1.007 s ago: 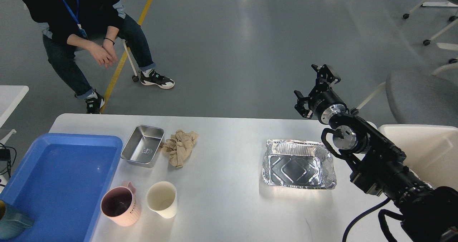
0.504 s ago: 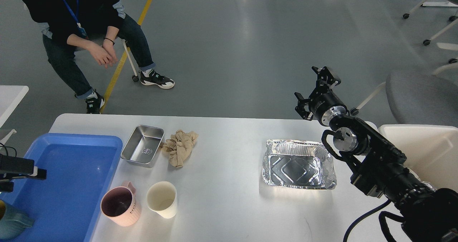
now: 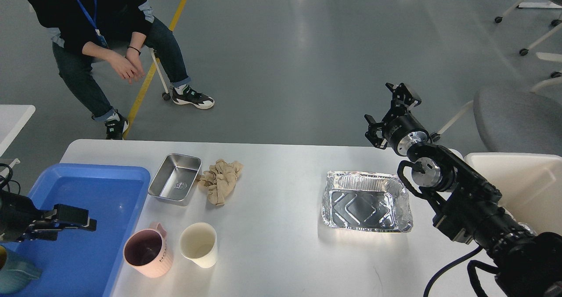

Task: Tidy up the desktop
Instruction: 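Reach the left gripper to the pink mug and grasp its rim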

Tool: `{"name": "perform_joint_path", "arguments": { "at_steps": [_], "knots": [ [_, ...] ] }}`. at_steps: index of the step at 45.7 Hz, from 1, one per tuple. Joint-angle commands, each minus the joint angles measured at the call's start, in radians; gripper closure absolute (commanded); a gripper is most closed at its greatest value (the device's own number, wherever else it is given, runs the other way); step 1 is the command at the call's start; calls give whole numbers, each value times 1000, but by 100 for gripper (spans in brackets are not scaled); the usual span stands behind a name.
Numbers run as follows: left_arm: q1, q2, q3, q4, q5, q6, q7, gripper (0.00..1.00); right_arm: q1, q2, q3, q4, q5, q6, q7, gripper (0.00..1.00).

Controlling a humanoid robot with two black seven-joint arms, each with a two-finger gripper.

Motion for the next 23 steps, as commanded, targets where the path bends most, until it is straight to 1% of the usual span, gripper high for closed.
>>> {"name": "perform_joint_path", "arguments": {
  "at_steps": [1,17,21,23],
  "knots": [
    [19,-37,1,11,0,34,0,1,0,0,0,0,0,0,2,0],
    [76,-138,-2,48,0,41,1,1,0,-1,0,0,0,0,0,0],
    [79,-161,-4,67,0,41,12,1,0,-1,0,0,0,0,0,0],
    [81,-172,-5,73,-3,41,29,1,0,-1,0,0,0,0,2,0]
  ]
}}
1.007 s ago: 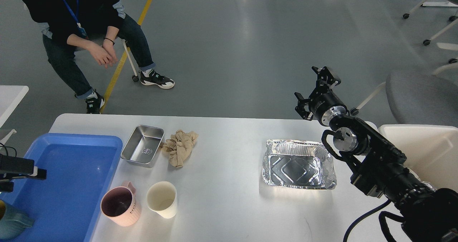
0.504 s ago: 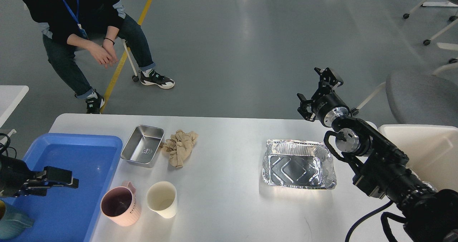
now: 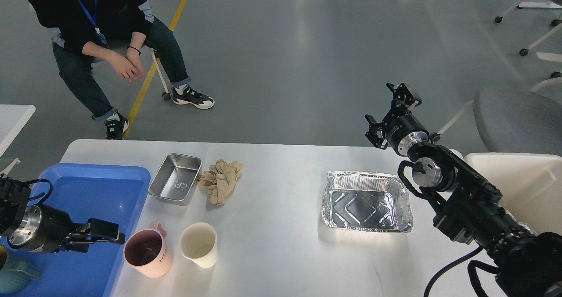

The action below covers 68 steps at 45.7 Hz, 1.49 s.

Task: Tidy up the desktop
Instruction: 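Reach the left gripper to the pink mug and grasp its rim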

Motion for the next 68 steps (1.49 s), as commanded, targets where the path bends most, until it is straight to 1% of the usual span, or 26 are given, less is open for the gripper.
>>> {"name": "perform_joint_path", "arguments": {
  "at_steps": [1,4,9,21,36,52,61,68],
  "knots": [
    [5,-33,-5,20,-3,1,30,1,0,0,0,0,0,0,-1,0],
    [5,-46,-5,29,-14,5,49,1,0,0,0,0,0,0,1,0],
    [5,-69,-4,58,-17,22,55,1,0,0,0,0,0,0,1,0],
    [7,-111,-4,95,-18,24,40,1,0,2,0,0,0,0,1,0],
    [12,-135,-4,94,-18,8,53,1,0,0,1,0,0,0,1,0],
    [12,-166,3,95,-17,16,92,2,0,-3,1,1,0,0,-1,0],
    [15,-197,4,97,-15,19,101,2,0,-11,1,3,0,-2,-1,0],
    [21,-201,6,95,-12,22,116,6,0,-21,3,17,0,-2,-1,0]
  ]
}}
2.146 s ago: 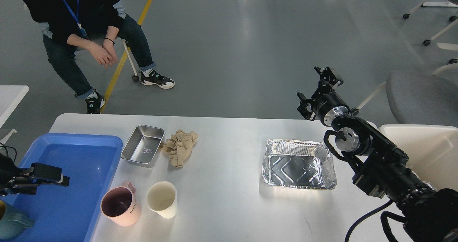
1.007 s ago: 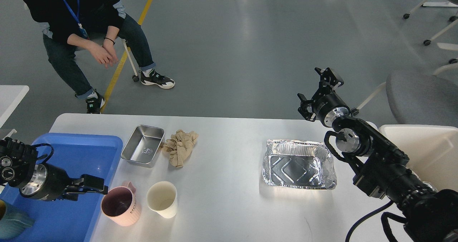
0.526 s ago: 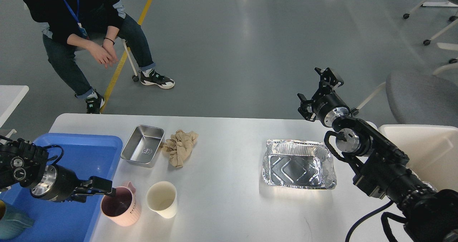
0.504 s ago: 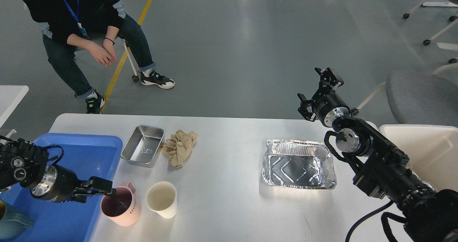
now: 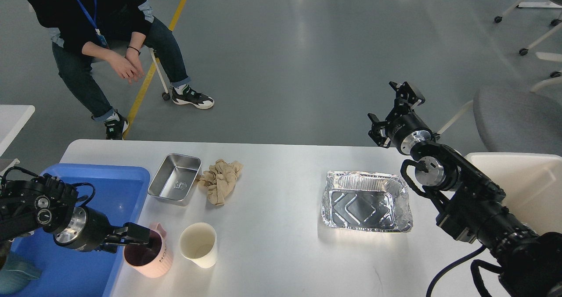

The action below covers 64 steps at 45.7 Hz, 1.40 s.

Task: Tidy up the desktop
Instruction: 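Reach the left gripper to the pink mug and grasp its rim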

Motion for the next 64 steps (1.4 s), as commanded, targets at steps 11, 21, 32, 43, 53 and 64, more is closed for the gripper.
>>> {"name": "perform_joint_path", "arguments": {
  "at_steps": [11,21,32,43,53,64],
  "knots": [
    [3,0,3,-1,11,-5,22,30,0,-7,1,8,0,-2,0,0],
    [6,-2,3,-1,11,-5,31,43,0,-7,1,12,3,-2,0,0],
    [9,-2,3,-3,13,-6,28,55,-2,-7,1,12,0,-2,0,0],
    [9,4,5,-11,13,-10,26,64,-3,-7,1,14,0,-2,1,0],
    [11,9,3,-1,10,0,33,85,-3,-8,1,12,0,-2,1,0],
    [22,15,3,-1,10,-11,36,100,-3,-7,1,14,0,-2,0,0]
  ]
}}
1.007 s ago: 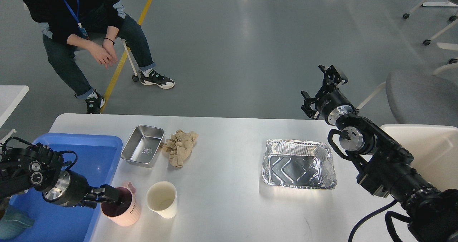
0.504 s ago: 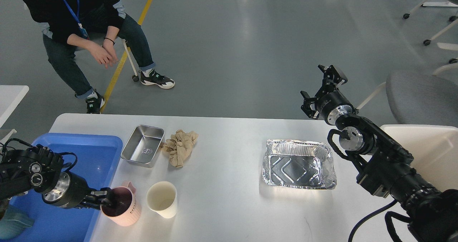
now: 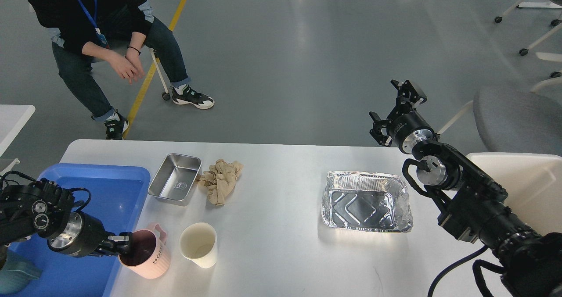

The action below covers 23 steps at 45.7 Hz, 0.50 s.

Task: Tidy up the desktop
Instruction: 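Reach the left gripper to the pink mug and grasp its rim, then lift the pink mug up with the left gripper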

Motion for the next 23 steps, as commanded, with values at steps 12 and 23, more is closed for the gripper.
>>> {"name": "perform_joint_path", "arguments": {
  "at_steps": [12,23],
  "knots": [
    [2,4,0,0,0,-1,0,100,-2,0,0,0,0,0,-1,0],
    [0,18,-3,-2,0,11,2,100,-2,-2,0,0,0,2,0,0]
  ]
}}
